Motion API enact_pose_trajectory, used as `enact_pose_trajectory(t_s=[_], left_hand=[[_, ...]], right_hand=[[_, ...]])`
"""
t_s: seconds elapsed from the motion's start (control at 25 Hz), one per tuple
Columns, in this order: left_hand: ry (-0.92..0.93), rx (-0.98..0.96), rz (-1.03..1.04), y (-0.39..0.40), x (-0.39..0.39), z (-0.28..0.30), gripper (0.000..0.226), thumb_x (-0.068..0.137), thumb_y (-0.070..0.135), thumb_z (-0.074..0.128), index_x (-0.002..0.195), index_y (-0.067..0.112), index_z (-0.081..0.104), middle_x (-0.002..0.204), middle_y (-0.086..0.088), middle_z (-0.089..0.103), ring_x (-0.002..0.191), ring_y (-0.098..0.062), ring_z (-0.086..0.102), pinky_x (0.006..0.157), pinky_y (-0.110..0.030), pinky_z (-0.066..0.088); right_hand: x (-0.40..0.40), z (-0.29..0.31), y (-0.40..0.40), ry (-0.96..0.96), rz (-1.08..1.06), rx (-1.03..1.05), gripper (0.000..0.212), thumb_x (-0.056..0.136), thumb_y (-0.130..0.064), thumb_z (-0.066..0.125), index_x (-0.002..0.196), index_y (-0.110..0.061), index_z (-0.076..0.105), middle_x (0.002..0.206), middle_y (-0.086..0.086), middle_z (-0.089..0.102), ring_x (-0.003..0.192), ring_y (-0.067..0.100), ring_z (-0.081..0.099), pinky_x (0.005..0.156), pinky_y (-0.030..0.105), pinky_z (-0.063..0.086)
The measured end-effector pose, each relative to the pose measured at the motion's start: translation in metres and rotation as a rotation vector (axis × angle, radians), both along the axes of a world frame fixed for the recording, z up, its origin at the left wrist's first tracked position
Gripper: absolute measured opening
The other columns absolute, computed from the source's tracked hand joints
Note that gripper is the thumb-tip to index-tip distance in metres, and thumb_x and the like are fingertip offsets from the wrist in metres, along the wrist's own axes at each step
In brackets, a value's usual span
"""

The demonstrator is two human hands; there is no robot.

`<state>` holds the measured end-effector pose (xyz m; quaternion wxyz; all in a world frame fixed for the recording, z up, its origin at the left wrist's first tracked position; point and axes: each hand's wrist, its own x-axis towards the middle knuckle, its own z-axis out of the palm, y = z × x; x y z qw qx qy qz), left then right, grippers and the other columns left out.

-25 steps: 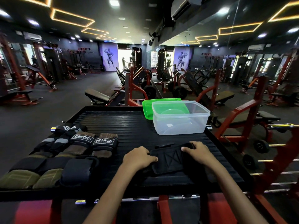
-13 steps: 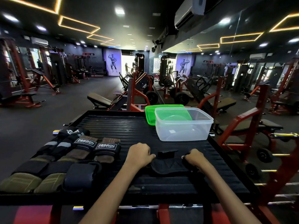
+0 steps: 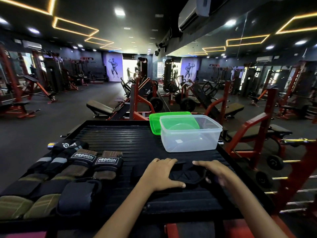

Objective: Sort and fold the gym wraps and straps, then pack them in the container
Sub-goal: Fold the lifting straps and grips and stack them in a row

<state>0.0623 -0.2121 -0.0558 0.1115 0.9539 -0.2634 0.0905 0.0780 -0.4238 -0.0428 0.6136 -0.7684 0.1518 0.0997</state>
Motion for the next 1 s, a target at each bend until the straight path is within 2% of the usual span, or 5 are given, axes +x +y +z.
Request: enact_pose_trajectory(t_s=[0.16, 0.32, 0.6, 0.8, 1.0], left_hand=[[-0.029, -0.016, 0.003, 0.000, -0.002, -0.003, 0.092, 0.071, 0.073, 0.057, 0.142, 0.020, 0.032, 0.143, 0.004, 0.043, 0.130, -0.013, 0.040, 0.110, -0.034, 0.024], [-0.010, -0.051, -0.005, 0.002, -0.002, -0.003, 0.089, 0.072, 0.072, 0.057, 0.142, 0.021, 0.034, 0.143, 0.005, 0.043, 0.129, -0.012, 0.041, 0.107, -0.031, 0.025], [0.066, -0.031, 0.046, -0.005, 0.005, 0.005, 0.073, 0.080, 0.064, 0.054, 0.139, 0.023, 0.039, 0.139, 0.003, 0.050, 0.124, -0.016, 0.046, 0.105, -0.030, 0.026], [0.092, -0.009, 0.043, -0.007, 0.007, 0.010, 0.068, 0.082, 0.060, 0.055, 0.137, 0.021, 0.042, 0.136, -0.001, 0.054, 0.122, -0.021, 0.049, 0.102, -0.032, 0.028], [0.077, -0.116, -0.047, 0.002, 0.003, 0.007, 0.074, 0.076, 0.062, 0.062, 0.137, 0.024, 0.044, 0.136, 0.007, 0.052, 0.125, -0.013, 0.048, 0.104, -0.031, 0.031]], right_hand=[[0.001, -0.006, -0.001, 0.026, 0.049, 0.046, 0.041, 0.058, -0.026, 0.085, 0.091, -0.006, 0.071, 0.093, 0.018, 0.071, 0.074, 0.024, 0.055, 0.055, 0.023, 0.033], [0.001, 0.003, -0.008, 0.207, 0.063, 0.371, 0.036, 0.077, -0.036, 0.067, 0.051, -0.014, 0.056, 0.048, -0.001, 0.052, 0.039, 0.010, 0.048, 0.040, 0.016, 0.042], [-0.005, 0.006, -0.014, 0.158, 0.084, 0.369, 0.016, 0.085, -0.008, 0.059, 0.070, -0.006, 0.065, 0.060, 0.007, 0.063, 0.053, 0.017, 0.063, 0.055, 0.032, 0.059], [-0.008, 0.019, -0.001, -0.407, 0.016, -0.554, 0.027, 0.076, -0.027, 0.075, 0.084, -0.010, 0.056, 0.076, -0.001, 0.058, 0.071, 0.013, 0.056, 0.070, 0.028, 0.044], [-0.019, 0.018, 0.026, -0.571, 0.773, -0.836, 0.091, 0.062, -0.033, 0.085, 0.139, -0.018, 0.039, 0.136, -0.007, 0.047, 0.125, 0.008, 0.043, 0.105, 0.020, 0.032]])
